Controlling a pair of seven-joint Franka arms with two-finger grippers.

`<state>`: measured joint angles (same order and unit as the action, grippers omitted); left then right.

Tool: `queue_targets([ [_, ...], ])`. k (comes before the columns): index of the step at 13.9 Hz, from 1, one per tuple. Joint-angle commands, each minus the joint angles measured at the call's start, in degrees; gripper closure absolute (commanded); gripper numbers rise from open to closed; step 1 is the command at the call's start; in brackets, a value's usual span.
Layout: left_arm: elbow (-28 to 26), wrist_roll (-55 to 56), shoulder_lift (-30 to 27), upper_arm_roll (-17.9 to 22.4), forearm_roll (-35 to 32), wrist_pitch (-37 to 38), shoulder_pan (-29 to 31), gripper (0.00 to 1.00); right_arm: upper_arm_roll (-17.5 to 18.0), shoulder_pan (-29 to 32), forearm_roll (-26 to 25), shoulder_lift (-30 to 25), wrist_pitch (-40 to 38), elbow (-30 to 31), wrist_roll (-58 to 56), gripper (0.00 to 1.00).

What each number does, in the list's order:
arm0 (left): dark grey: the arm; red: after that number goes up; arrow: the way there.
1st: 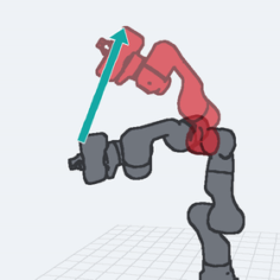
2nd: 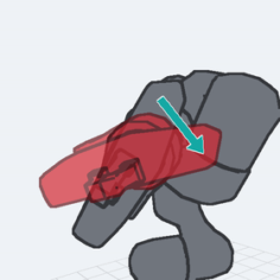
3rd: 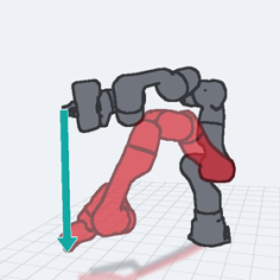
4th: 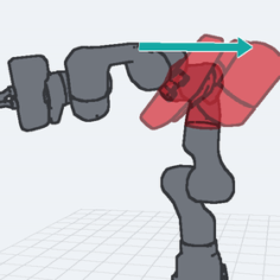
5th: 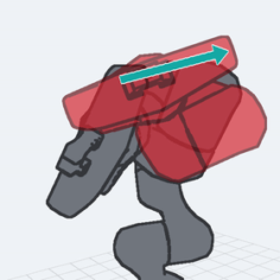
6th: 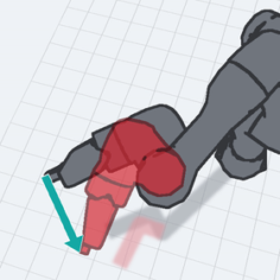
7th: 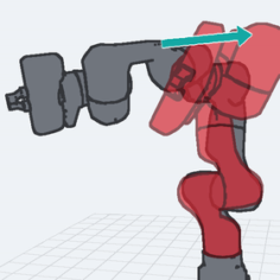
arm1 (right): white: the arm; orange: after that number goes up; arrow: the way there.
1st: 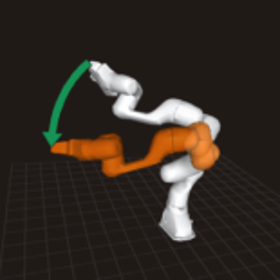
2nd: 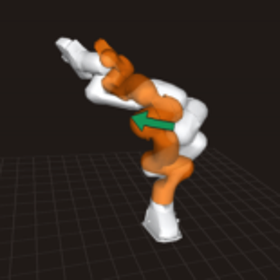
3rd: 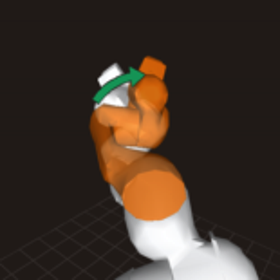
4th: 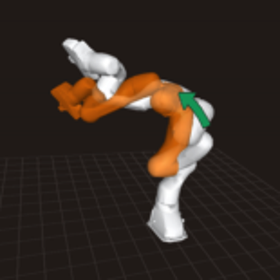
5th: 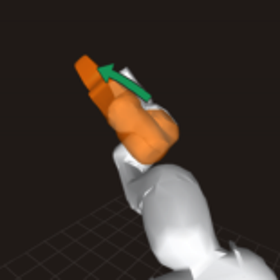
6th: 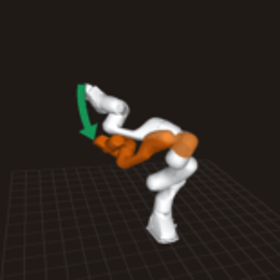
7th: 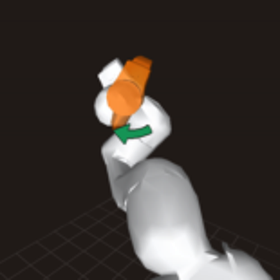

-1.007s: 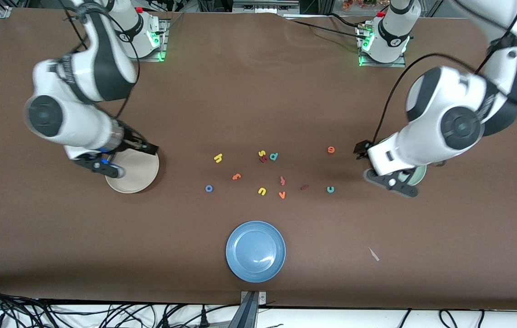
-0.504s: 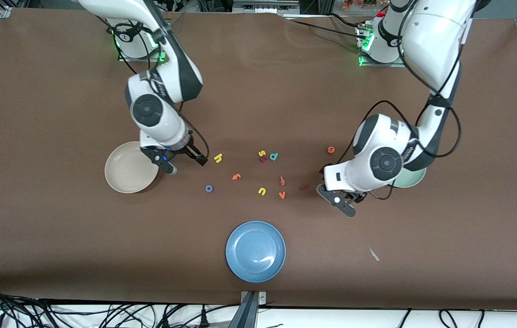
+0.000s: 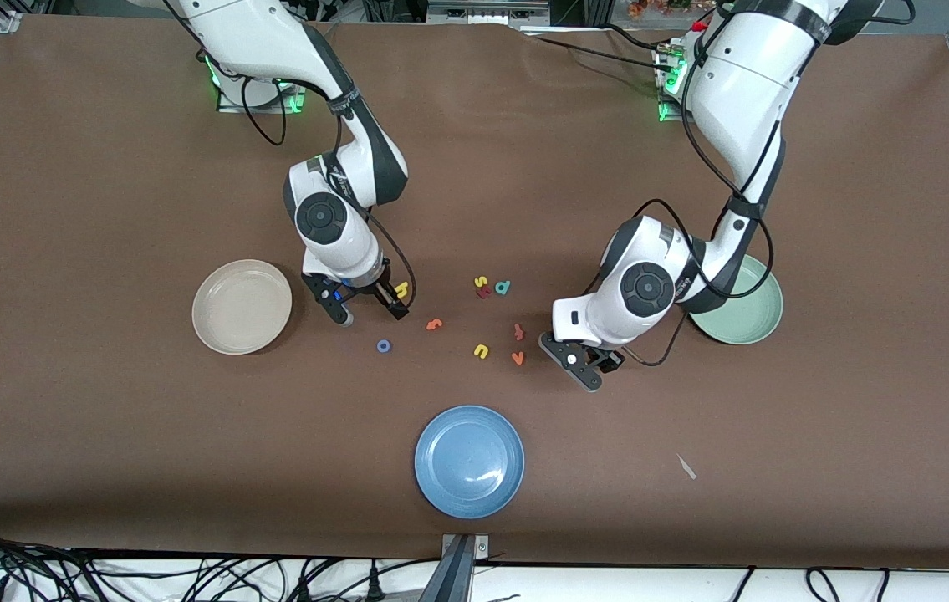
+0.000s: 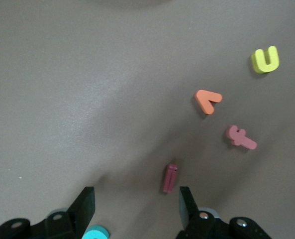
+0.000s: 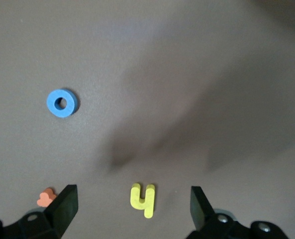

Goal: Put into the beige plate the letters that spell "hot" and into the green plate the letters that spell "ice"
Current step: 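Reach the right gripper to yellow letter while the left gripper reaches pink letter, then grasp the yellow letter with the right gripper while the left gripper grasps pink letter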

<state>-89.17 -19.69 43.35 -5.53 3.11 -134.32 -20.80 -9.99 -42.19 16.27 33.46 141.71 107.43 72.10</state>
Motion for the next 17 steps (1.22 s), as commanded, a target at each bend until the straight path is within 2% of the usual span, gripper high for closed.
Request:
queue_targets([
  [1,-0.57,-1.41,-0.2,0.35,0.23,-0.86,-0.64,0.49,0.58,-0.18,3.14,2.04,2.08,-0.82,0.23,0.0],
  [5,-0.57,-1.14,1.12,0.44,0.23,-1.38,-1.52,0.51,1.37,-0.18,4.2,3.45,2.61,-1.26,-0.03,0.01],
  [8,-0.66,-1.05,2.0,0.44,0.14,-3.13,-2.13,0.51,2.52,-0.18,4.47,3.72,3.83,-0.91,-0.03,0.09],
  [10,-0.66,0.08,2.26,0.44,0.23,-3.41,-2.66,0.51,2.61,-0.26,4.47,4.86,5.07,-0.73,-0.82,0.24],
  [14,-0.92,1.76,2.61,0.52,0.14,-3.41,-3.45,0.53,2.69,-0.09,4.56,4.77,5.07,-0.29,-4.34,0.64],
  [17,-0.92,1.76,2.62,0.52,0.14,-3.41,-3.45,0.73,2.69,0.0,4.56,4.69,4.9,-0.38,-4.87,0.84],
])
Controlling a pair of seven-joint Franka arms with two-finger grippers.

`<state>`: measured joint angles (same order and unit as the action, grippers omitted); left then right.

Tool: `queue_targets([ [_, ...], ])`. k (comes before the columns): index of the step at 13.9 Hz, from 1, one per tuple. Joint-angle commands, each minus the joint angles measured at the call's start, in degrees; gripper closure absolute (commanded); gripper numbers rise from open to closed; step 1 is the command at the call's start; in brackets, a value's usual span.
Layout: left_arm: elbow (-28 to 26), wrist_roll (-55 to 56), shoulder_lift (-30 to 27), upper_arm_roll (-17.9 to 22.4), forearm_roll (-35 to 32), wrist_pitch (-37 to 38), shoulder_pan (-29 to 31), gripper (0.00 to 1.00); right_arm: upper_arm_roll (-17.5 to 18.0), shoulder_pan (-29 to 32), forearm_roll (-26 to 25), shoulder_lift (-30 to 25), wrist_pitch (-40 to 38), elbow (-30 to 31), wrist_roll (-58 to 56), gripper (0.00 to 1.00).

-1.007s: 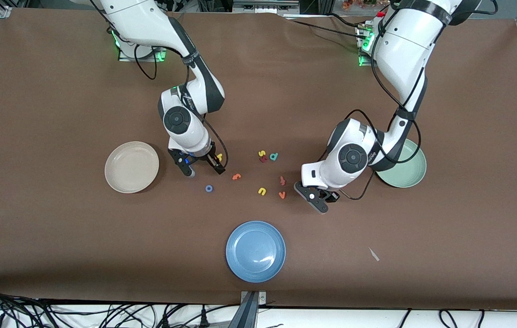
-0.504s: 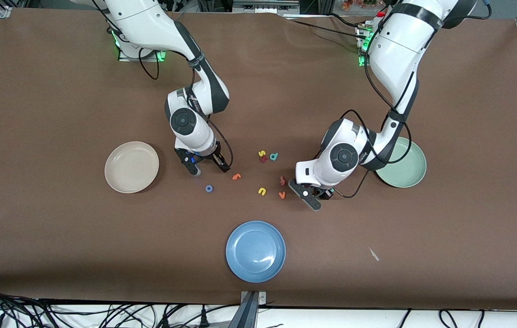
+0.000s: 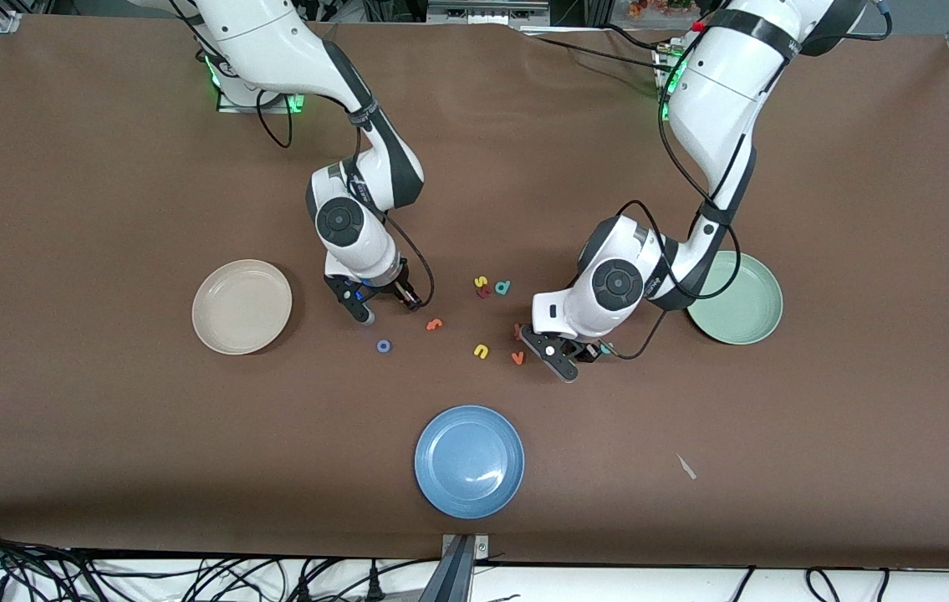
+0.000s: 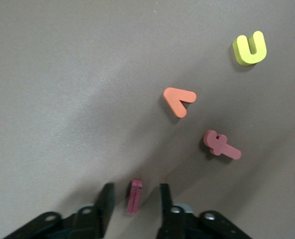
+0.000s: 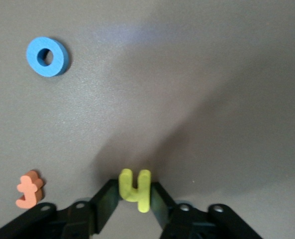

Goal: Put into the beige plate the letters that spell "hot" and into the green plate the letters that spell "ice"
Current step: 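Grasp the yellow letter with the right gripper while the left gripper grasps pink letter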

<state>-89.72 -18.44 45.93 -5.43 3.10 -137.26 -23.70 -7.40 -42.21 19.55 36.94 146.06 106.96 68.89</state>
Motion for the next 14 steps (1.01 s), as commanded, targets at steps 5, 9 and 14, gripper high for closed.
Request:
queue_targets([
  [5,-0.28,-0.1,-3.2,0.77,0.15,4.78,0.93,0.98,0.01,0.29,1.28,1.03,0.1,-0.44,-1.56,0.91],
  [9,-0.02,-1.76,-10.67,0.77,0.06,21.81,7.07,0.98,-0.77,0.29,0.67,-0.72,-9.26,-3.68,-3.4,0.96],
  [14,-3.96,-23.46,-12.45,0.69,-0.03,30.47,22.96,0.95,-9.55,0.2,-1.09,-12.3,-23.45,2.78,-25.24,0.97],
])
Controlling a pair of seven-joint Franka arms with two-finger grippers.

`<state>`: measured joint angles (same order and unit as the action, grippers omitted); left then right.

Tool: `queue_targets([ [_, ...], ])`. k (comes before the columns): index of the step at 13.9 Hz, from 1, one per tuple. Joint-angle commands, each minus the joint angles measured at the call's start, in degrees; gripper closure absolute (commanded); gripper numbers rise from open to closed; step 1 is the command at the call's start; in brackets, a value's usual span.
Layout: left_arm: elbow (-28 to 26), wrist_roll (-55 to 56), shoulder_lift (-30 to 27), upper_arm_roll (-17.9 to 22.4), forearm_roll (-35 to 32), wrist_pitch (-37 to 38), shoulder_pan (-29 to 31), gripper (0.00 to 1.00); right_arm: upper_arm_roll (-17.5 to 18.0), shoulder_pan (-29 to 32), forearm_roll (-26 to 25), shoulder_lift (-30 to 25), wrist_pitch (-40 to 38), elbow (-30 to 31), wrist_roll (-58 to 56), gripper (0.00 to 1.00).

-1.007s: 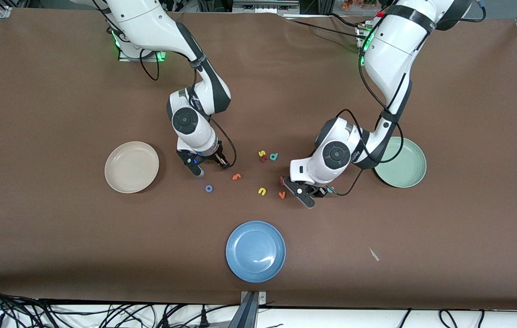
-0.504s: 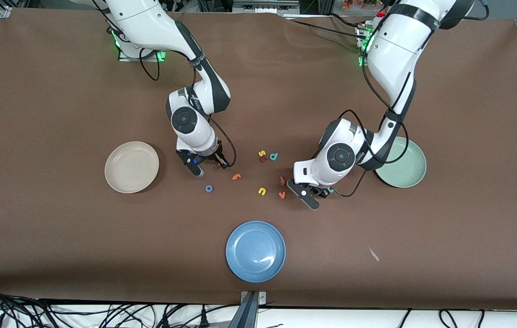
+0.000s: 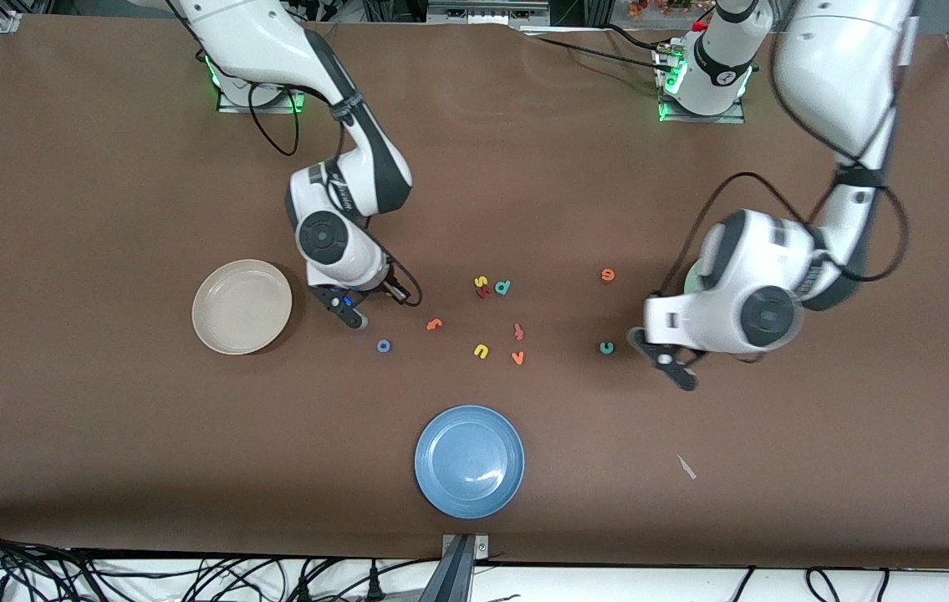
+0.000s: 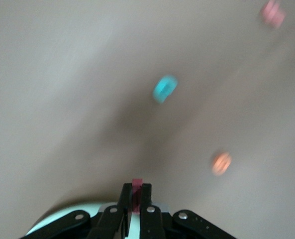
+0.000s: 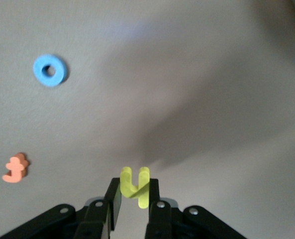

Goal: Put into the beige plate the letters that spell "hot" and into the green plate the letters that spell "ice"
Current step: 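Grasp the yellow letter with the right gripper while the left gripper grasps pink letter, then drop yellow letter on beige plate while the left gripper drops pink on green plate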

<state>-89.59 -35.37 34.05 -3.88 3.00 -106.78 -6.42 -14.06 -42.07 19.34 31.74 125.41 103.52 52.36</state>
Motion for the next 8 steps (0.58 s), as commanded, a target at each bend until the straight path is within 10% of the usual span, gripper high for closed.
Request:
queue_targets([
  [1,-5.76,-7.78,-0.56,-1.04,0.07,-0.53,8.59,0.94,-4.73,0.06,-1.23,-9.22,-2.98,9.3,-14.51,0.97],
  [4,-11.21,-8.49,-1.35,-1.13,0.16,-4.91,10.64,0.91,-9.3,0.06,-6.48,-13.8,-2.45,16.6,-25.7,0.97],
  [6,-14.03,-8.49,-2.4,-1.13,0.51,-8.0,10.73,0.52,-13.43,0.06,-8.44,-15.21,-1.23,19.77,-34.38,0.96],
  [7,-14.04,-8.58,-3.1,-1.22,0.51,-7.92,10.73,0.02,-15.8,0.06,-8.44,-15.3,0.61,21.35,-39.21,0.96],
  [8,-14.04,-8.58,-3.98,-1.31,0.43,-7.66,10.38,0.0,-17.56,0.06,-8.44,-15.13,2.8,22.67,-43.0,0.96],
])
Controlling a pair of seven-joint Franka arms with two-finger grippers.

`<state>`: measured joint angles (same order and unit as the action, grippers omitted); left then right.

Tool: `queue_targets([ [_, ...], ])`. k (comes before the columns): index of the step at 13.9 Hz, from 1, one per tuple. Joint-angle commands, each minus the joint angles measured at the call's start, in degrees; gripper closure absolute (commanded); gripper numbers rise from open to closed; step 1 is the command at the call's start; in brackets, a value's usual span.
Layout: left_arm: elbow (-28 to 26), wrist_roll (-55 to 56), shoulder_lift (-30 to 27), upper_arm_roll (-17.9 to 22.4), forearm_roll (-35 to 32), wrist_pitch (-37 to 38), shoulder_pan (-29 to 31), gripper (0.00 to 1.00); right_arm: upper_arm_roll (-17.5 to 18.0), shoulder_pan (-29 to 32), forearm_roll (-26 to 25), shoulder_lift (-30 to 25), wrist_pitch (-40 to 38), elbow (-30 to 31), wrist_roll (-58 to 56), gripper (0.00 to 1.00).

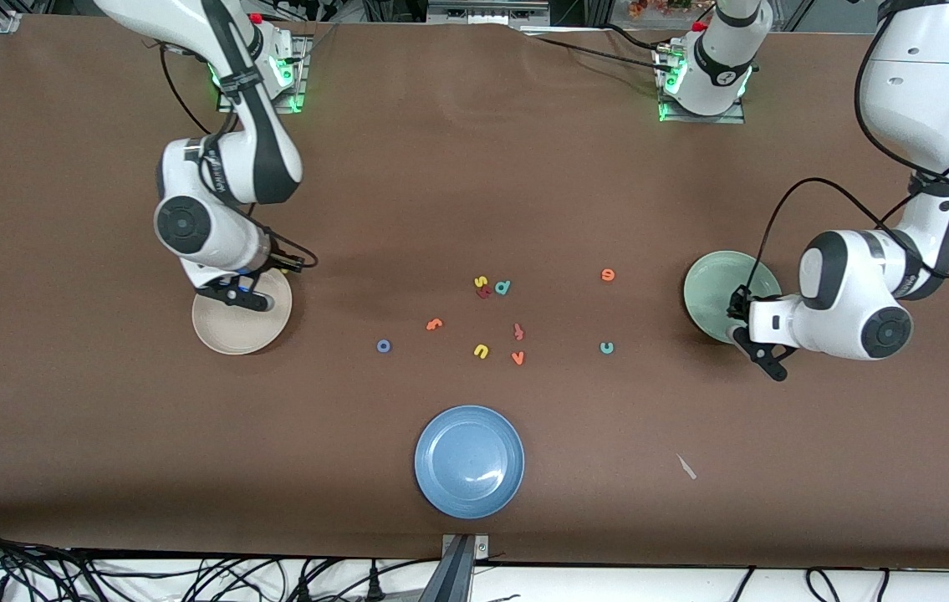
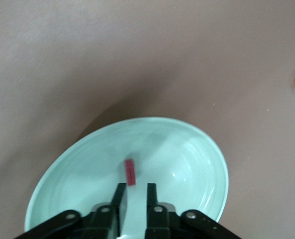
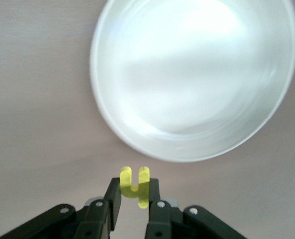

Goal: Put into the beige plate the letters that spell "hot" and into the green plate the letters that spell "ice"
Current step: 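Drop yellow letter on beige plate while the left gripper drops pink on green plate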

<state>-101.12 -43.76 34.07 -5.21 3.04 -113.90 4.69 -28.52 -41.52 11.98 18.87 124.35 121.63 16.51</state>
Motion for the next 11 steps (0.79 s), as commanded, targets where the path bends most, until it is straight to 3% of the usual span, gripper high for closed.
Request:
queue_targets([
  [1,-2.5,-0.19,-4.71,0.03,0.48,-0.36,-1.09,0.0,-4.16,-0.49,-1.0,-1.73,6.23,5.46,-9.89,0.96],
  [4,-2.24,0.86,-6.82,-2.86,0.39,-0.01,-1.26,0.0,-5.32,0.48,-0.56,0.73,10.81,5.12,-12.99,0.93],
  [5,-1.8,2.26,-7.18,-4.88,0.22,-0.01,-1.35,0.0,-5.32,0.83,-0.47,1.26,11.52,4.42,-13.08,0.81],
  [6,-1.54,4.97,-7.0,-6.2,0.3,-0.18,-1.35,0.0,-5.32,0.92,0.23,1.35,11.35,3.8,-12.04,0.33],
  [7,-1.27,8.22,-6.92,-7.43,0.48,-0.53,-1.88,0.0,-5.23,0.74,1.45,1.26,11.0,3.45,-11.68,0.0],
  [11,2.76,25.18,-5.26,-8.67,0.21,-1.32,-10.31,0.0,-4.7,-0.13,4.27,1.26,4.26,-1.81,-5.38,0.0],
])
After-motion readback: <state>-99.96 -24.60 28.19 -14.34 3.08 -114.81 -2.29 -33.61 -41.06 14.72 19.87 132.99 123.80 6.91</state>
